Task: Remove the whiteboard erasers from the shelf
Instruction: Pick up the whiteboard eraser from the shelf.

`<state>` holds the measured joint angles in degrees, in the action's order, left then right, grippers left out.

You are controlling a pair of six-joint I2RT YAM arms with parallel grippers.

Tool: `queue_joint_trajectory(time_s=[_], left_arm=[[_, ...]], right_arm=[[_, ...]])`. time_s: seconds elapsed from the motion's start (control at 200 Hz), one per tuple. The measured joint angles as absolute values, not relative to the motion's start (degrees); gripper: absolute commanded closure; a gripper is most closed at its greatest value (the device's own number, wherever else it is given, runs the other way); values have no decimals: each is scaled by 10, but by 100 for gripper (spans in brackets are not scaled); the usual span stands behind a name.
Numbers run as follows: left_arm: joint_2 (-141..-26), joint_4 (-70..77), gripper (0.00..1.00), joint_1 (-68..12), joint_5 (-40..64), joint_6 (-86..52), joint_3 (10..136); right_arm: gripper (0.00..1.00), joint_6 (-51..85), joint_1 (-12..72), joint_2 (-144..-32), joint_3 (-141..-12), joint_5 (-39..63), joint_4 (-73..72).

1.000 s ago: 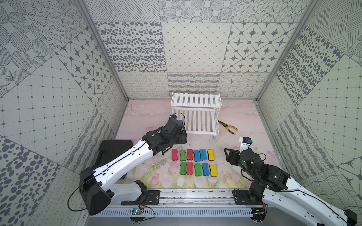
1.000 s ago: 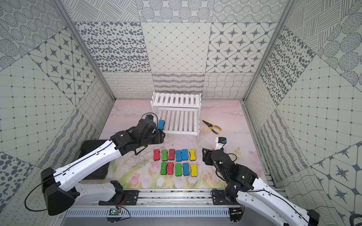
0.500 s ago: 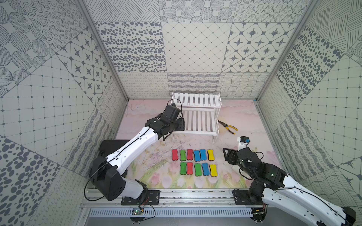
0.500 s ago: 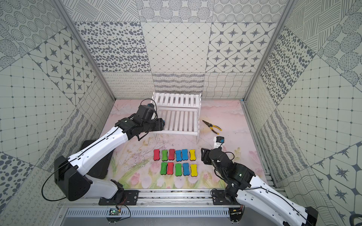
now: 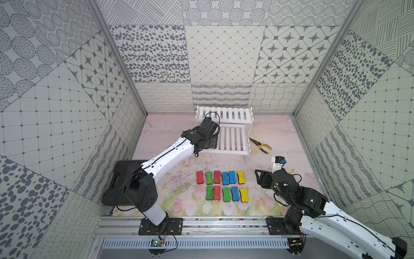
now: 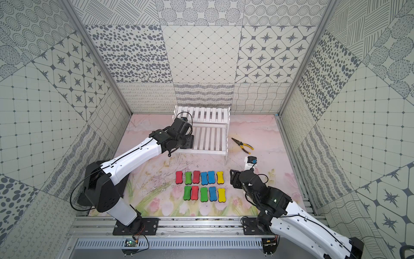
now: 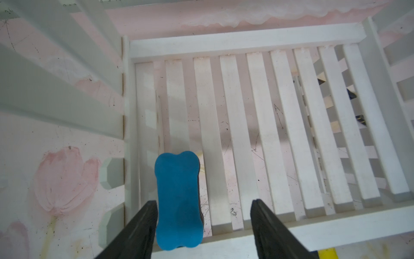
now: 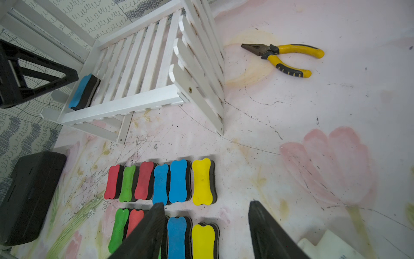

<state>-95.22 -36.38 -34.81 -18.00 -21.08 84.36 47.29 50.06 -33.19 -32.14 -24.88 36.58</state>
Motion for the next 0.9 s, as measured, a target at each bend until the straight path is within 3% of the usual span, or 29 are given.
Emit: queue_joint_trajectory(time_s=[0.44, 0.705, 0.775, 0.9], left_arm=[[-990, -387, 39, -351, -214, -209, 853], [-1004, -398, 53, -351, -229, -213, 853], [-1005, -400, 51, -351, -232, -213, 853], [-1005, -401, 38, -351, -231, -216, 853]], right_arm=[[36, 473, 498, -317, -321, -249, 365], [36, 473, 497, -314, -321, -249, 365], [36, 473, 497, -311, -321, -249, 366], [36, 473, 495, -306, -321, -249, 366]])
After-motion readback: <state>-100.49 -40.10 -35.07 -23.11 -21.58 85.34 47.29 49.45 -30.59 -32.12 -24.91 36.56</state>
